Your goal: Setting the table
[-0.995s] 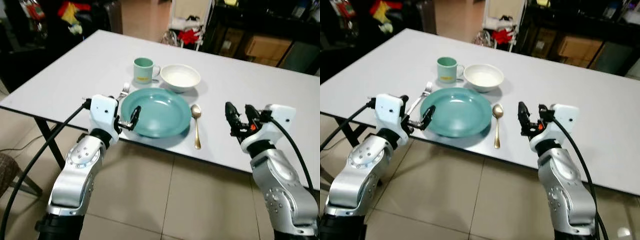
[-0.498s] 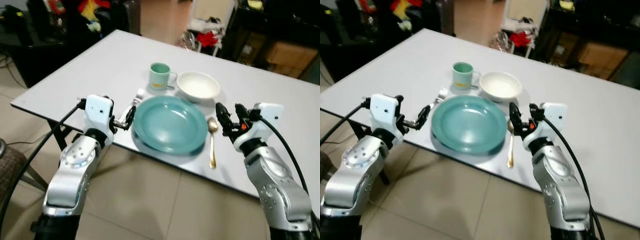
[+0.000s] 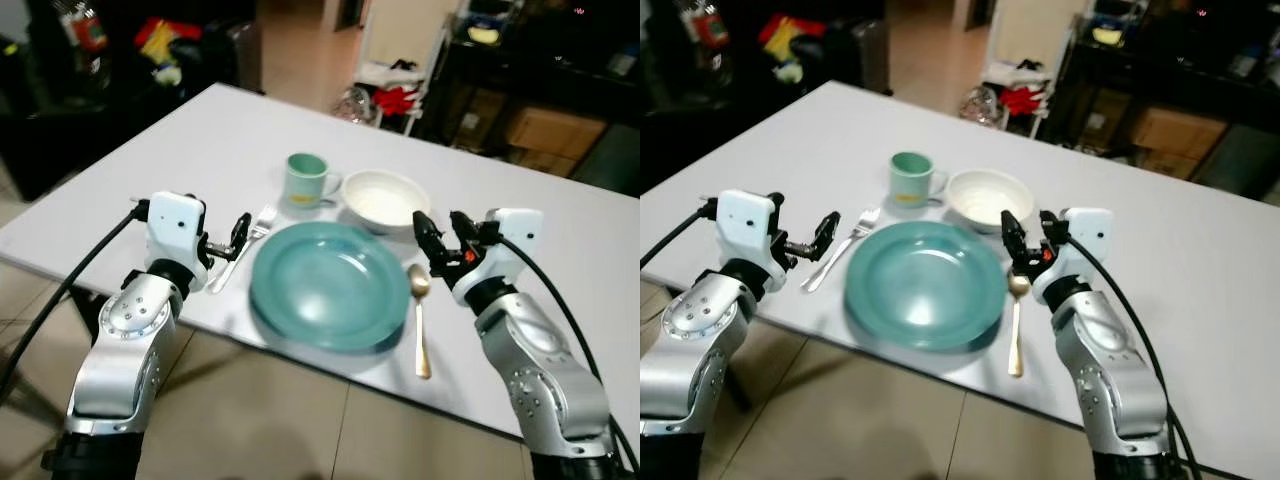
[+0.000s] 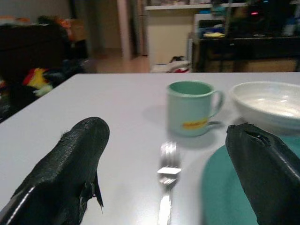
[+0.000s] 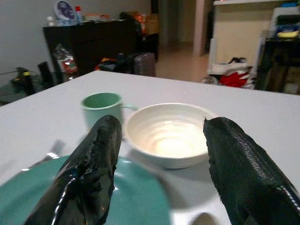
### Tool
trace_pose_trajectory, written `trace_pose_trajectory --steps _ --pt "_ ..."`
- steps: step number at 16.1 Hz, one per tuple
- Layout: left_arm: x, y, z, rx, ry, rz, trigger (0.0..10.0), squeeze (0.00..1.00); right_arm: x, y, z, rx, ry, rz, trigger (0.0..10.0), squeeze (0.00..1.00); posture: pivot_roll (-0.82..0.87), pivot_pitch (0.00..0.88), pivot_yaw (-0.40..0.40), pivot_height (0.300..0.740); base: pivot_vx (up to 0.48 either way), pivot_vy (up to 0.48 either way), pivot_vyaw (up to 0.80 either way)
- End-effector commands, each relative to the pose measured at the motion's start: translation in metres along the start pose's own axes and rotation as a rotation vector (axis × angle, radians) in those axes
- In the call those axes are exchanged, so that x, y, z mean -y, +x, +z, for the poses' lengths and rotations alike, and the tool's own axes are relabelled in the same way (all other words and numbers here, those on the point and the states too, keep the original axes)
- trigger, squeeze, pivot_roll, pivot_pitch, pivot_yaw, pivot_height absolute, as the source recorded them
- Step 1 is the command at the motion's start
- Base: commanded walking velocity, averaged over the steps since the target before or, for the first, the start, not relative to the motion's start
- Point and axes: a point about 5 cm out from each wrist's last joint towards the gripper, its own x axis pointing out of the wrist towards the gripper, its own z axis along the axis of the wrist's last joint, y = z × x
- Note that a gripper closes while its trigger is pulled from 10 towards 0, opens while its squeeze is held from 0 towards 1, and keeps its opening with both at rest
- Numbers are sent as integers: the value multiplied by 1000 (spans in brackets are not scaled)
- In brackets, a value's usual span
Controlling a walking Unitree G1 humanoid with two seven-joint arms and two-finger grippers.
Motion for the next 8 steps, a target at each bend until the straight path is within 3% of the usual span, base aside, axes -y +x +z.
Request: trace_pose_trajectory --steps 1,5,7,8 --pt "10 1 4 16 -6 -39 10000 0 10 0 3 1 -26 -28 10000 0 -25 0 -96 740 337 0 0" --pt "8 0 4 13 7 -46 10000 0 12 7 4 -7 -51 -14 10000 0 -17 0 -97 740 337 0 0" --pt "8 0 4 2 15 -52 10000 0 17 12 4 -28 -109 -7 10000 0 -17 0 -97 740 292 0 0" --pt "9 -1 4 0 22 -81 10000 0 20 18 7 -34 -142 17 10000 408 -12 0 -90 740 0 0 0"
